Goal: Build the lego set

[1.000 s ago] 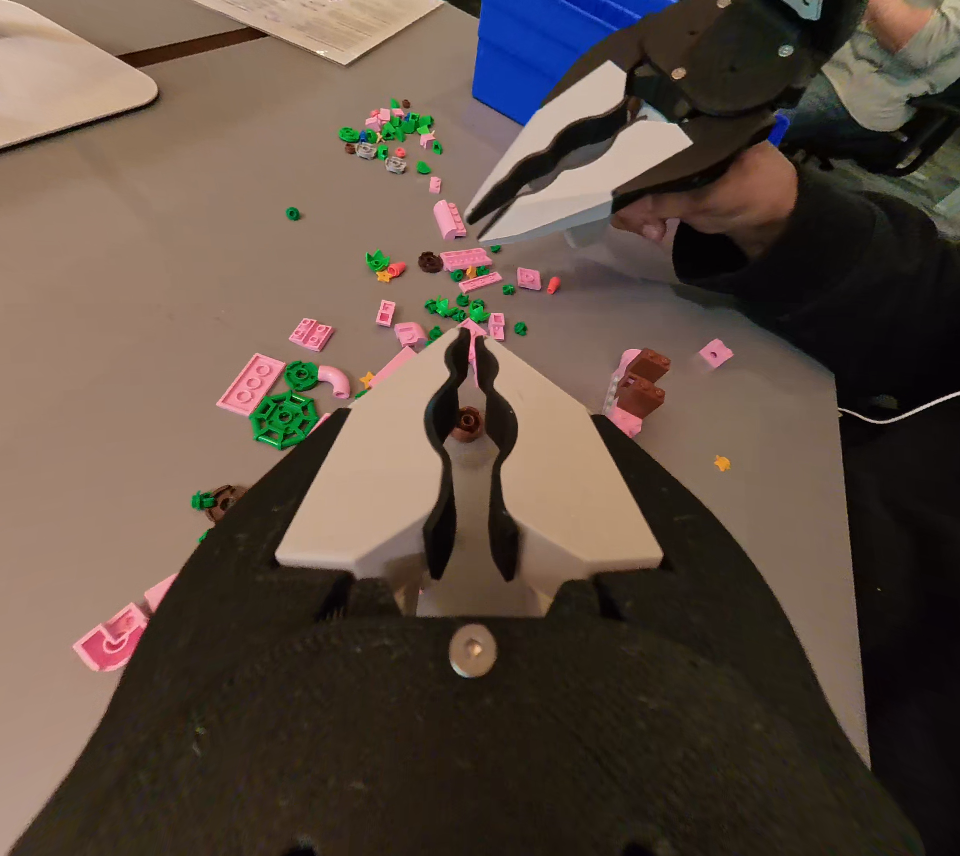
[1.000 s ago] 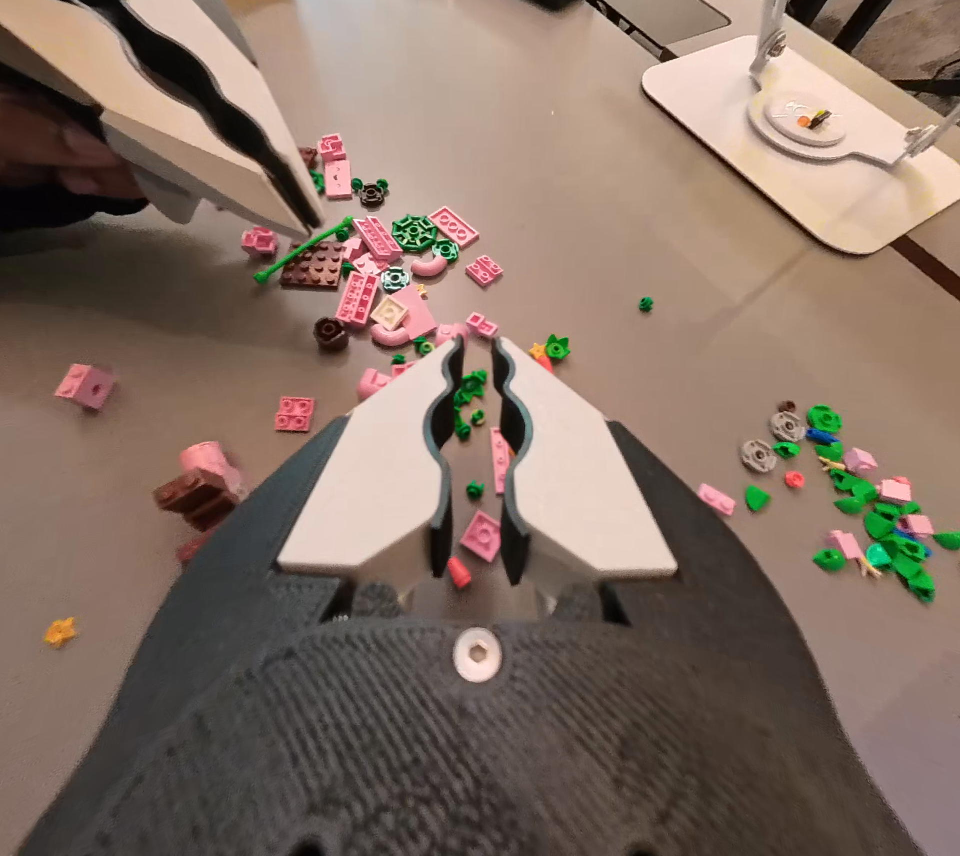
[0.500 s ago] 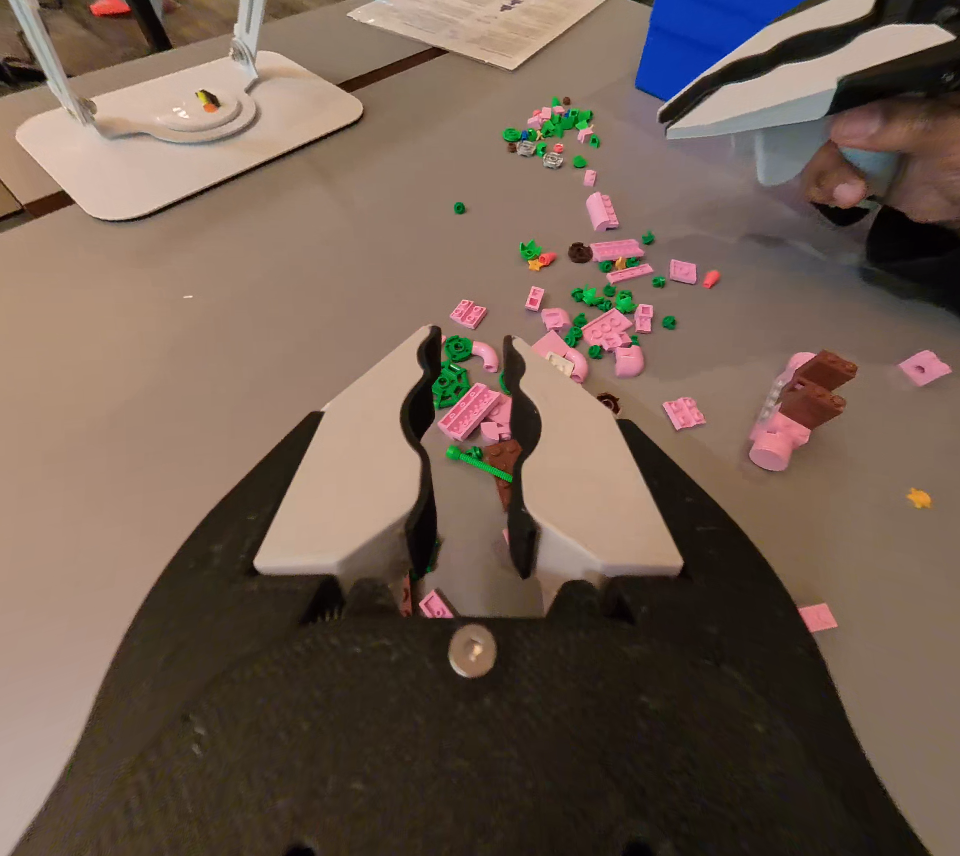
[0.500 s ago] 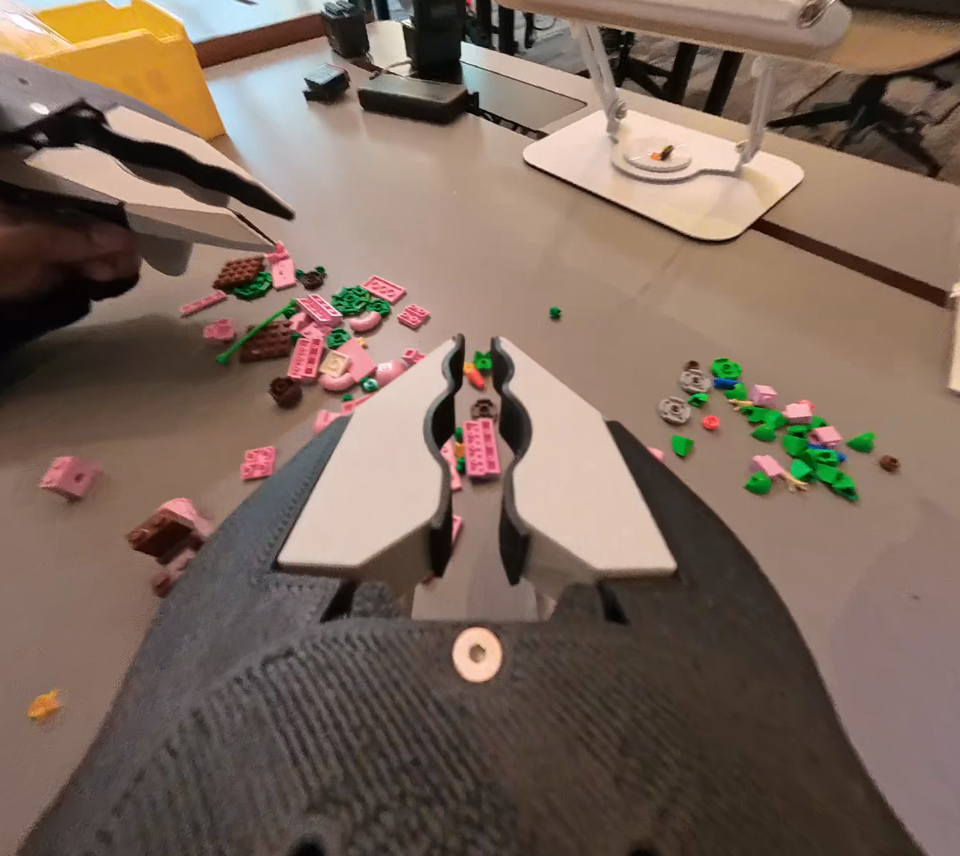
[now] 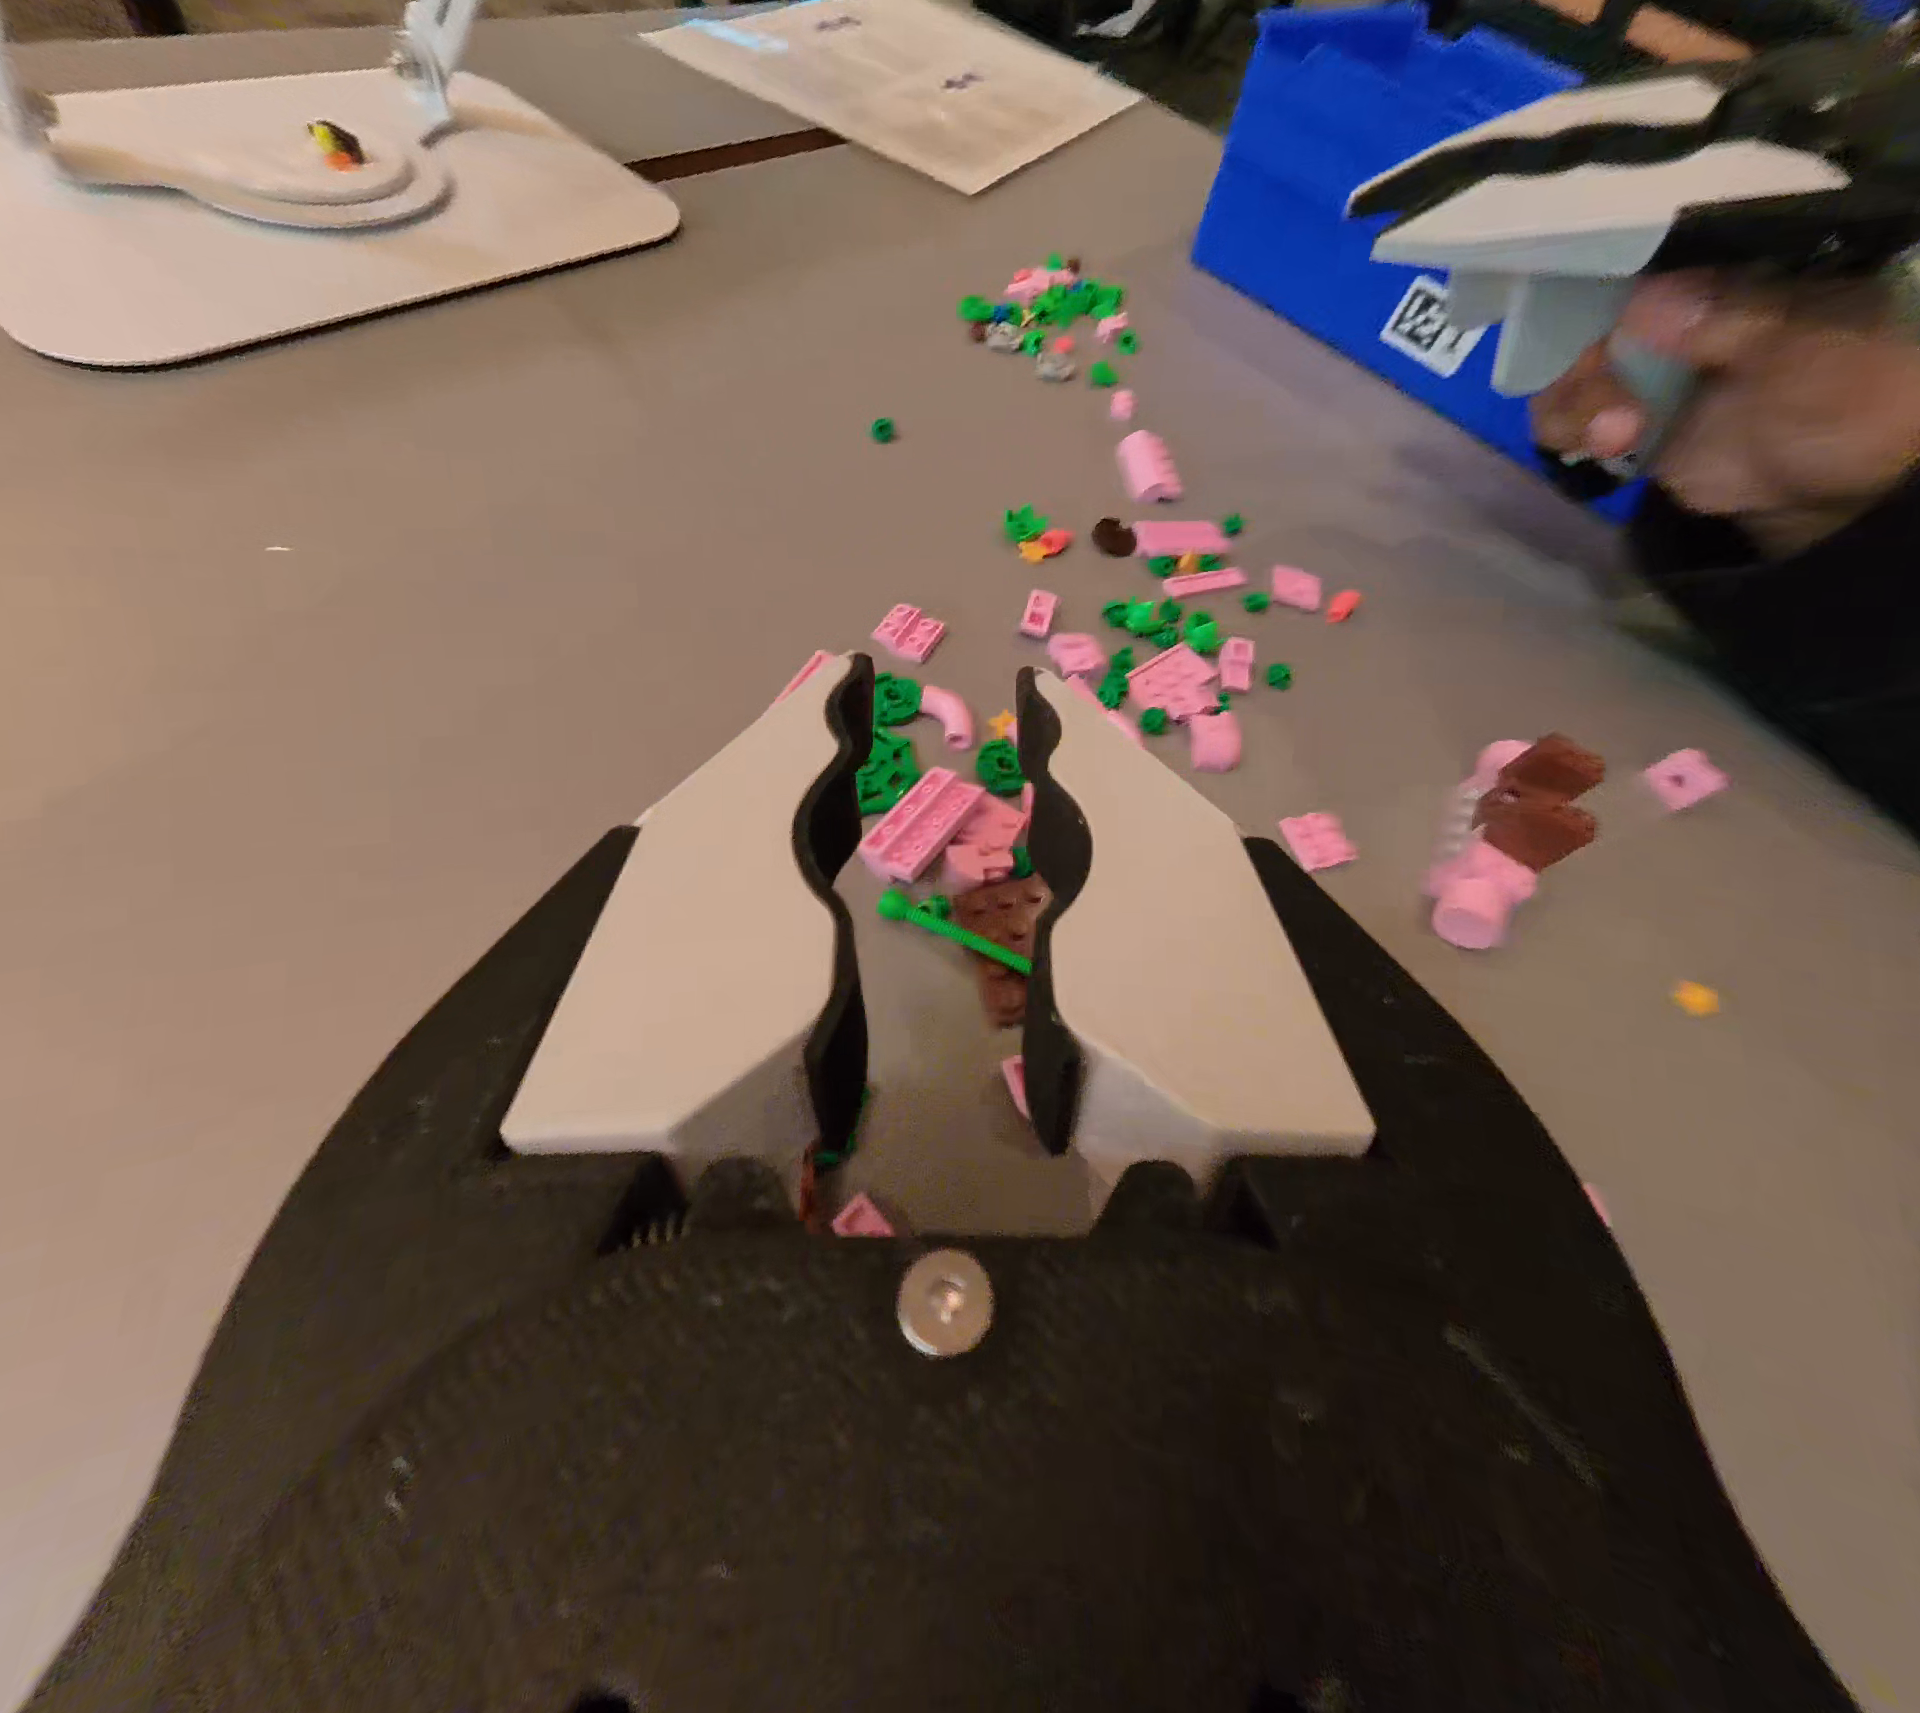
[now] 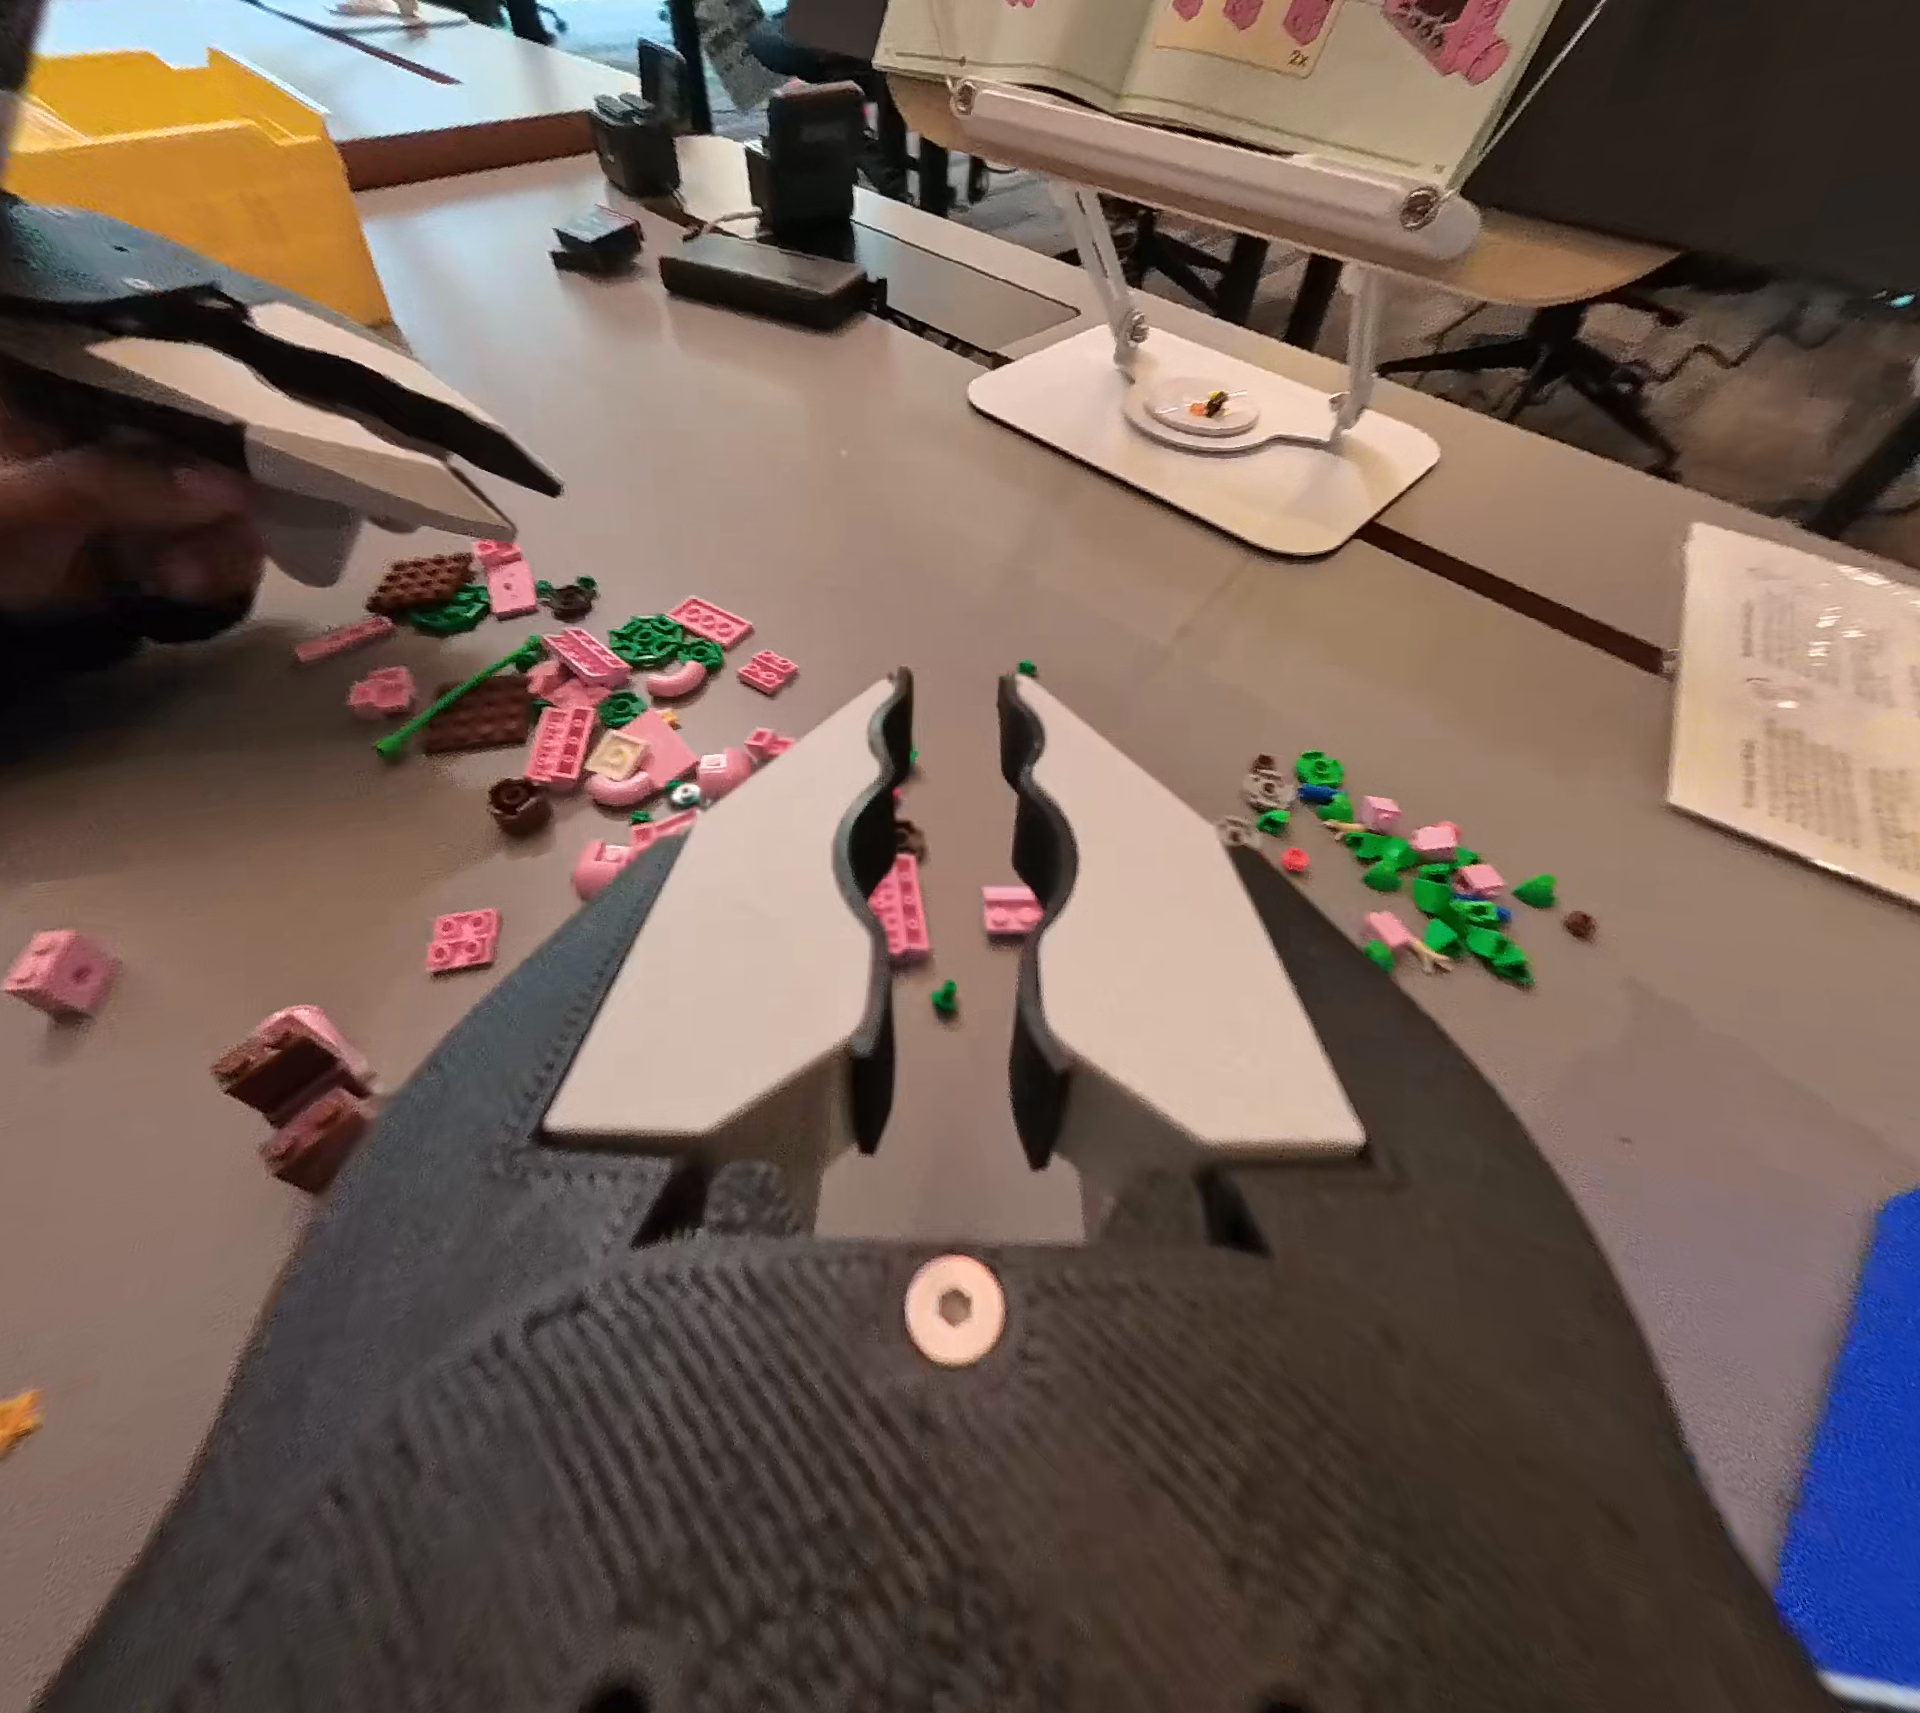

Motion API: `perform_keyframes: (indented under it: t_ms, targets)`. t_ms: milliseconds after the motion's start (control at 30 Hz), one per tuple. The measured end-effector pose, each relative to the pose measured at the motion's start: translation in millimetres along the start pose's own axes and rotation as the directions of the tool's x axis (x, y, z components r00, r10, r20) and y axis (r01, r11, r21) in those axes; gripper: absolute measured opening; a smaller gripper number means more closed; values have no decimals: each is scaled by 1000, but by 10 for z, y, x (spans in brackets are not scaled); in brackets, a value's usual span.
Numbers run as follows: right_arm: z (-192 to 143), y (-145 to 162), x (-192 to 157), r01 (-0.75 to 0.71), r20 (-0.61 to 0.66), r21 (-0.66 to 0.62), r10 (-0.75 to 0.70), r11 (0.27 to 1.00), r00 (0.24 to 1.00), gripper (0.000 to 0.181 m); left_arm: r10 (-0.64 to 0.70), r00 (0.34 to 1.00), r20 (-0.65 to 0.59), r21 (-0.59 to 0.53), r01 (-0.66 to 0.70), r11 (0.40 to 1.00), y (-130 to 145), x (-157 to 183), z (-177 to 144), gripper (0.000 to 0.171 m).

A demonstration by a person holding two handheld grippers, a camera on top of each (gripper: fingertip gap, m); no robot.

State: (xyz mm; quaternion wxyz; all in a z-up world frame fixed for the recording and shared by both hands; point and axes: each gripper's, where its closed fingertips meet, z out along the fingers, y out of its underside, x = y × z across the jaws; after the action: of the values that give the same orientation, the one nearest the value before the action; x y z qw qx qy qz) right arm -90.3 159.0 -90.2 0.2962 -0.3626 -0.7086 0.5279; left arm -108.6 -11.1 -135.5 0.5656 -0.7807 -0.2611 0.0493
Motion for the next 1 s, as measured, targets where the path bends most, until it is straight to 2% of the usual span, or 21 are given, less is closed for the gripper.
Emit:
perform_keyframes:
  t_ms: [200, 333, 467, 600, 733, 767, 867, 933, 1000]
  targets:
    - [44, 38, -78, 28, 17, -14, -28, 1000, 999, 16, -6, 1000, 5, 11, 6, 1000, -20, -20, -24, 21]
    - [99, 118, -111, 50, 25, -42, -49, 998, 998, 17, 23, 999, 24, -76, -21, 997, 106, -32, 12, 7]
    - [128, 157, -131, 41, 39, -53, -39, 998, 998, 16, 81, 993, 84, -170, -66, 983, 227, -103, 30, 8]
    - [123, 153, -116, 49, 31, -50, -48, 998, 998, 16, 104, 987, 122, -189, -79, 979, 248, -154, 27, 10]
    - [98, 107, -98, 45, 25, -27, -44, 999, 999, 16, 110, 983, 145, -95, -97, 991, 61, -171, -85, 5]
    - [86, 83, -85, 44, 17, -15, -44, 999, 999, 17, 137, 976, 171, -55, -130, 990, -34, -191, -163, 0]
    - [3, -59, 4, 61, -39, 62, -58, 996, 998, 22, 188, 934, 304, 82, -222, 972, -299, -328, -460, 0]
    - [-63, -153, 47, 52, -58, 112, -45, 992, 997, 22, 147, 940, 308, 127, -194, 973, -341, -392, -550, 0]
    - [-106, -213, 59, 27, -49, 150, -20, 988, 999, 21, 78, 964, 253, 134, -115, 984, -297, -419, -536, 0]
